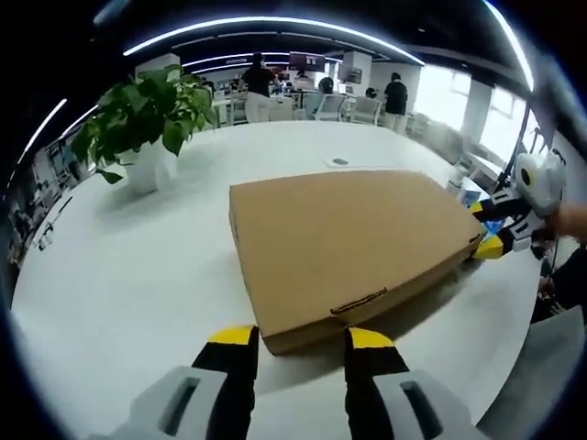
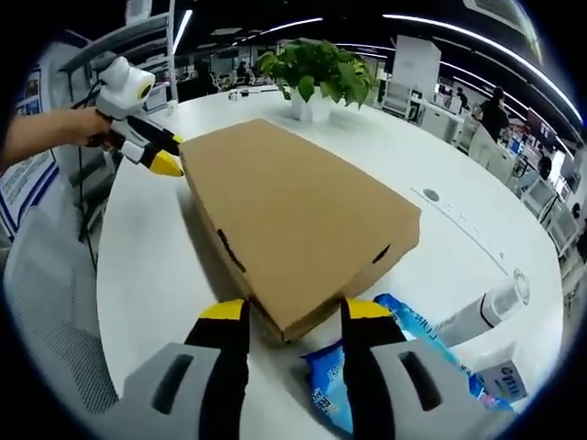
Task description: Operate the shoe box by opening the lid, removing the specified soft item, and placing it in the target area until the item is outside and the box remains undamaged.
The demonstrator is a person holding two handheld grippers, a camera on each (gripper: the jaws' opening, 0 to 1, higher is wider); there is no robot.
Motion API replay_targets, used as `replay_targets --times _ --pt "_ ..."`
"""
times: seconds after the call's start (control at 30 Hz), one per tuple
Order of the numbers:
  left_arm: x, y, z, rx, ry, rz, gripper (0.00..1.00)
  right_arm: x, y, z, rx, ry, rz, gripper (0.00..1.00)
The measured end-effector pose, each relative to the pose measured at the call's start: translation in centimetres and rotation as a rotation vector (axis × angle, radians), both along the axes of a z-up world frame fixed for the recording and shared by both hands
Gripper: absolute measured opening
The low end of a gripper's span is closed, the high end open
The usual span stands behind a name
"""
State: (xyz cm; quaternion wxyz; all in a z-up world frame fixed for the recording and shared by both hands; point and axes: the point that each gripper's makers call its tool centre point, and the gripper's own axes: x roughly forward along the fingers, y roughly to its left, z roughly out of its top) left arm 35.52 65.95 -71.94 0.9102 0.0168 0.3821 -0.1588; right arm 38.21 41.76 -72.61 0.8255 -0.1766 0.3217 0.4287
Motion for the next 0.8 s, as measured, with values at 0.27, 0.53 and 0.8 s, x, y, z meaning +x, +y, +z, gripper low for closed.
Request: replay_targets --times 0.27,0.53,0.8 --pt "-0.5 0.3 1.3 -0.012 -0.028 0.018 0.44 -0.9 -0.5 0.9 0.038 0.013 -0.053 0.39" --pt "-2.2 0.1 2.7 0.001 -0.062 0.009 0.47 -2.0 -1.6 2.8 0.081 -0.015 -0.092 0.41" --pt "-3.9 -1.1 4.3 0.006 -0.100 -0.018 0.51 -3.3 -4.0 4.5 0.099 -0.055 -0.152 0.45"
